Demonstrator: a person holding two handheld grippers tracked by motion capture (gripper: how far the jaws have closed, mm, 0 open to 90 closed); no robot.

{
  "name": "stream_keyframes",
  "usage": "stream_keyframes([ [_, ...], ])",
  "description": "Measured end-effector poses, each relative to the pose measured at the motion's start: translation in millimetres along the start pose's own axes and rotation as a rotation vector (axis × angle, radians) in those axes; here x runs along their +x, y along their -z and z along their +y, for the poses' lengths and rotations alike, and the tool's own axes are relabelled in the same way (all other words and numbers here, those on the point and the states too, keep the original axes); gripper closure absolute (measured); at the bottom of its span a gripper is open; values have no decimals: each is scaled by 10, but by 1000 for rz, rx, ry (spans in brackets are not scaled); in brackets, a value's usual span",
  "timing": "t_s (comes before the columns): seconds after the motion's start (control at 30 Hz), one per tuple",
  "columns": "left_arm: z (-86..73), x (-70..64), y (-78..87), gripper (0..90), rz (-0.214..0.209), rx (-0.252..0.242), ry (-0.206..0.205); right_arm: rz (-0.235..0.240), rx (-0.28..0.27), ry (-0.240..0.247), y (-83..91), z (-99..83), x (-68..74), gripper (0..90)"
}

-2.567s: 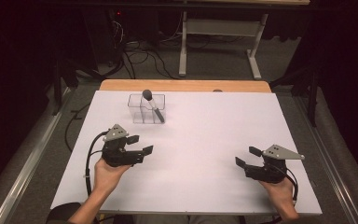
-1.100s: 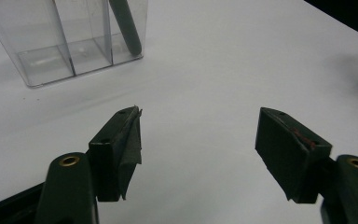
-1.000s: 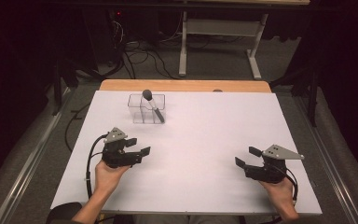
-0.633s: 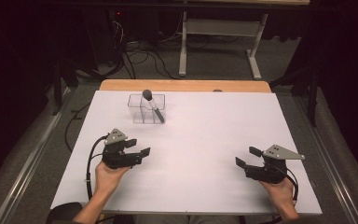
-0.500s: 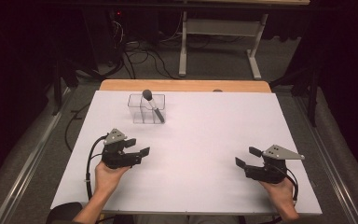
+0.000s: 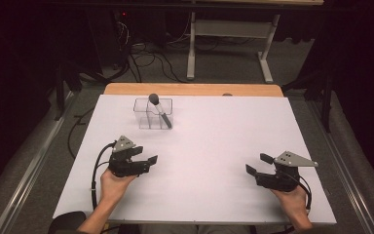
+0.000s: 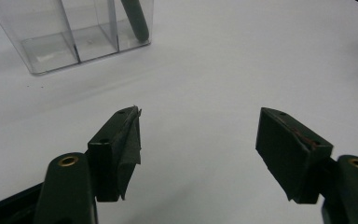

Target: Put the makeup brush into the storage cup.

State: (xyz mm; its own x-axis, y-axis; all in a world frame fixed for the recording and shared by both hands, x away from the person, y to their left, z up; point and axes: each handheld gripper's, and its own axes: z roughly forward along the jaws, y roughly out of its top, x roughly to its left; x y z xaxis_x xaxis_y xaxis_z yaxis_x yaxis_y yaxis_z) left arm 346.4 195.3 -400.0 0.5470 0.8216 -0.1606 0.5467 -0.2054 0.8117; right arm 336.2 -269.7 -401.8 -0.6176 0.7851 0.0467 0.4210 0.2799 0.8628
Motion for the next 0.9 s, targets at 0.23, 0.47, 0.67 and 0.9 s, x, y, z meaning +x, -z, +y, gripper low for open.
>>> stream_keyframes([
  [0.23, -15, -2, -19, 307, -4, -2, 14, -15, -8, -3, 35, -2, -20, 296],
  [0.47, -12, 12, -4, 305, -3, -12, 20, -12, 5, 21, 10, -1, 2, 295],
  [0.67, -13, 13, -2, 303, -2, -11, 19, -9, 8, 22, 7, -1, 7, 295],
  [0.9, -12, 13, -5, 303, -2, -12, 20, -7, 11, 21, 1, -3, 5, 295],
])
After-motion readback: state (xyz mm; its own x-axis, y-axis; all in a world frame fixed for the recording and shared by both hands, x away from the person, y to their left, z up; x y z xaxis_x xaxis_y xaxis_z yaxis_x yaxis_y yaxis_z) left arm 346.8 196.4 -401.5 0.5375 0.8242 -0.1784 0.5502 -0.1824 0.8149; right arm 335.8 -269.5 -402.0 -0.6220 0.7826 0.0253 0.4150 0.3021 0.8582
